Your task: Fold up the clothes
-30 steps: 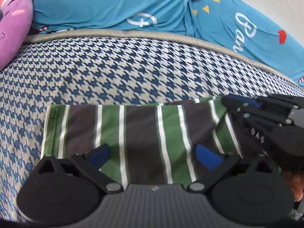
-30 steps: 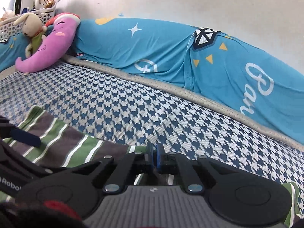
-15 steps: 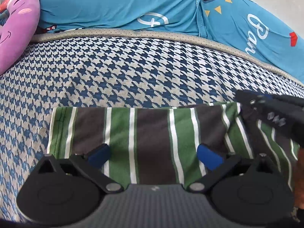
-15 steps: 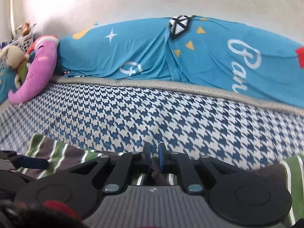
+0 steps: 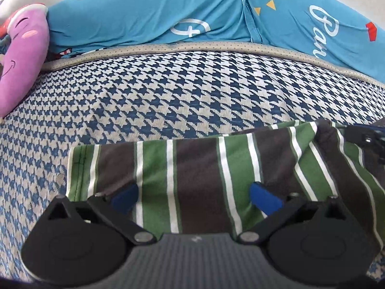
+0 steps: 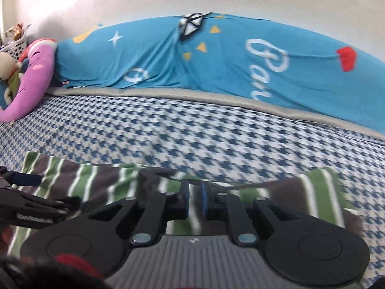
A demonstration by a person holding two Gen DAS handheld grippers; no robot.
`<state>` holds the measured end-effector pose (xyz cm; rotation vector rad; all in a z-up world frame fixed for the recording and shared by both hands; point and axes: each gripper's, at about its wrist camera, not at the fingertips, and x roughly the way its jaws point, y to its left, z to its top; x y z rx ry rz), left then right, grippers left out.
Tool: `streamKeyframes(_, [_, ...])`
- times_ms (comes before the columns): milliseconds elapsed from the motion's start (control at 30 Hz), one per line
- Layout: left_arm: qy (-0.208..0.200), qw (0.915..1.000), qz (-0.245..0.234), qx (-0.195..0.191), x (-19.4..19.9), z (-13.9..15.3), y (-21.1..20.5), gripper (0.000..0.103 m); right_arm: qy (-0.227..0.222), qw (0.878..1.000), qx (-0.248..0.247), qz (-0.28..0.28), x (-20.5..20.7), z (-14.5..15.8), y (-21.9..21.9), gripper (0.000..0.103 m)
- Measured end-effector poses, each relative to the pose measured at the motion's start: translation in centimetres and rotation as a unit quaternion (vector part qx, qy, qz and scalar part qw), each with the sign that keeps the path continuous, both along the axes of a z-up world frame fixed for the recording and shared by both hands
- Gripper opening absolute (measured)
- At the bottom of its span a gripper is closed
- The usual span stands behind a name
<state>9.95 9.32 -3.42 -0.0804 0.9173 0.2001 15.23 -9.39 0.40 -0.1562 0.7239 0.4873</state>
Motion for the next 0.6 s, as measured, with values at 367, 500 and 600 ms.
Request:
streamKeyframes(367, [-0.018,0.9996,-0.022,-0.004,-1.1,1.2,-1.4,0.103,-0.009,0.998,-0.015,-0.062,-0.4,1.4,-8.4,0.018])
streamKeyframes(500, [-0.023,0.9991,-0.035,-0.007,-1.5,1.5,-2.0,0.103,-0.002,0.995,-0.021,-0.102,-1.1,1.8,-11.4,0.018])
streamKeyframes(600, [-0.023,0.9986,-0.047,-0.006,-1.9,1.6,-2.8,0.103,0.016,0.99,-0.011,-0.137,-1.7,1.8,-13.4,0.019])
